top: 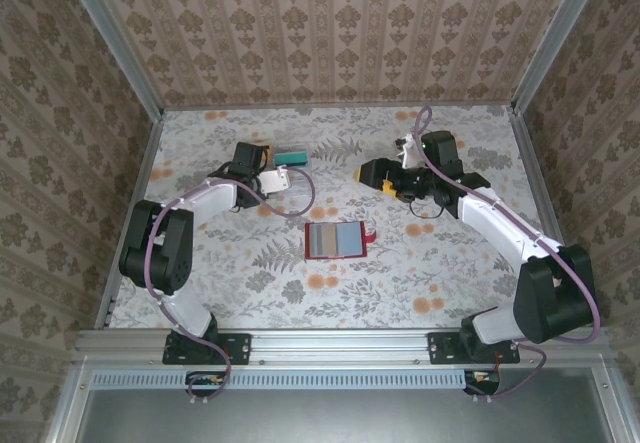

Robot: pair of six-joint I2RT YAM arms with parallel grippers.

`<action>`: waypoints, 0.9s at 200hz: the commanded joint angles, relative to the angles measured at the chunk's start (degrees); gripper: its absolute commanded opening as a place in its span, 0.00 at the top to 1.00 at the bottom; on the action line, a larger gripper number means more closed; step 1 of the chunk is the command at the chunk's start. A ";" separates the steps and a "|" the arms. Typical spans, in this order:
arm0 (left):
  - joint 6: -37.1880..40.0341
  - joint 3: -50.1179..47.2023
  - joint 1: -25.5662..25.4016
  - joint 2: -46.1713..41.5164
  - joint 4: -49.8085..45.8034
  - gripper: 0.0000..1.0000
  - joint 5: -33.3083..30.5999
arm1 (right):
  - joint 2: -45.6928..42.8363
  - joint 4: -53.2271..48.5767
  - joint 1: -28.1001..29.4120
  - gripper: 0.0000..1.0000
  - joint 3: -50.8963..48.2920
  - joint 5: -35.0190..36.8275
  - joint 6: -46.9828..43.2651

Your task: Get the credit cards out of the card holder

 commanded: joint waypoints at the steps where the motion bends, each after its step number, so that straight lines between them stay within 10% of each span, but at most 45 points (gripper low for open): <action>1: -0.60 0.31 0.23 -1.78 -0.20 0.79 0.36 | -0.68 1.16 -0.30 0.00 -0.45 -1.34 0.63; 180: -2.86 2.35 0.04 0.42 1.85 0.70 -4.01 | -0.70 1.96 -0.32 0.00 -1.29 -1.33 0.99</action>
